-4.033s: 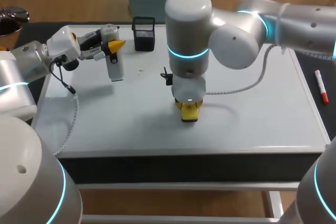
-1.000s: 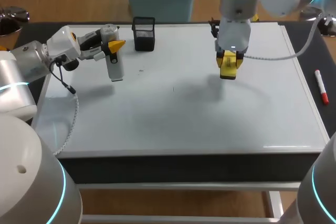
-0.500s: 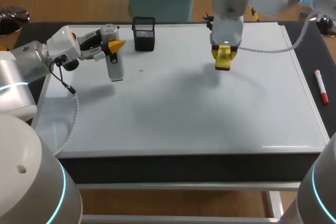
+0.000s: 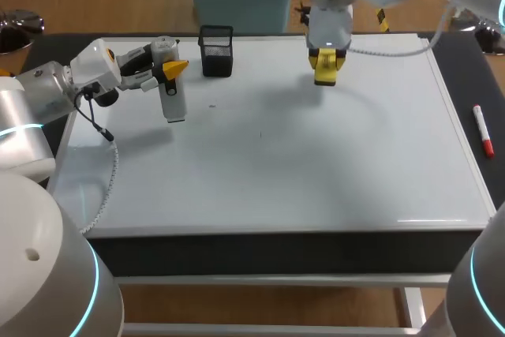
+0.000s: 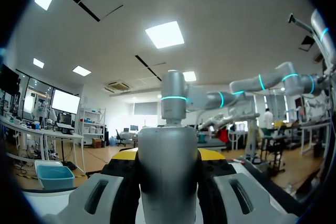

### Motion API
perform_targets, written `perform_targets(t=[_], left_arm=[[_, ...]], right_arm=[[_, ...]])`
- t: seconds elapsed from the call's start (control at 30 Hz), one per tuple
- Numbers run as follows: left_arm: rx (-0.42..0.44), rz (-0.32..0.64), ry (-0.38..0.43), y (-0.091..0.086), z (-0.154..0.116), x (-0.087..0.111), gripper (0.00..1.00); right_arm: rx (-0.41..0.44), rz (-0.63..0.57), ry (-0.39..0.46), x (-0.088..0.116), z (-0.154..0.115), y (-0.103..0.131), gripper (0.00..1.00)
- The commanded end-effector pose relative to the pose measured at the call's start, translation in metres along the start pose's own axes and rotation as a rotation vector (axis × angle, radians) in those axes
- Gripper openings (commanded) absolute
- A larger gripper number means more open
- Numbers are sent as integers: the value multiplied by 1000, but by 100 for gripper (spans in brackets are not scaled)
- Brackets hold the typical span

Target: Pick up the inspection probe, press it on each red-marked spot on the whiteboard one by one, put down the probe, pick up the eraser, and wipe off all the red marks.

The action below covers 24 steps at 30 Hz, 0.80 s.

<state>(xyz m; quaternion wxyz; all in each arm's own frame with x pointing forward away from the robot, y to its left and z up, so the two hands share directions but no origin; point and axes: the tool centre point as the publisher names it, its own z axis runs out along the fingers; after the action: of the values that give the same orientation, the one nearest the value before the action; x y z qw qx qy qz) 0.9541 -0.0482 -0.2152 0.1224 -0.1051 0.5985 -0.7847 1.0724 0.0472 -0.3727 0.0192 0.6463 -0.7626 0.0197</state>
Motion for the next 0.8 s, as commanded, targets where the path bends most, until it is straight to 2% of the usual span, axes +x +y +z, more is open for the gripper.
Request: perform_targets(t=[0.03, 0.5, 0.8], left_arm=[[2, 0, 1, 0, 1, -1, 0], [2, 0, 1, 0, 1, -1, 0], [2, 0, 1, 0, 1, -1, 0]], right_arm=[[-32, -4, 9, -8, 3, -21, 0], [-49, -44, 9, -25, 20, -41, 0], [-42, -53, 14, -20, 30, -46, 0]])
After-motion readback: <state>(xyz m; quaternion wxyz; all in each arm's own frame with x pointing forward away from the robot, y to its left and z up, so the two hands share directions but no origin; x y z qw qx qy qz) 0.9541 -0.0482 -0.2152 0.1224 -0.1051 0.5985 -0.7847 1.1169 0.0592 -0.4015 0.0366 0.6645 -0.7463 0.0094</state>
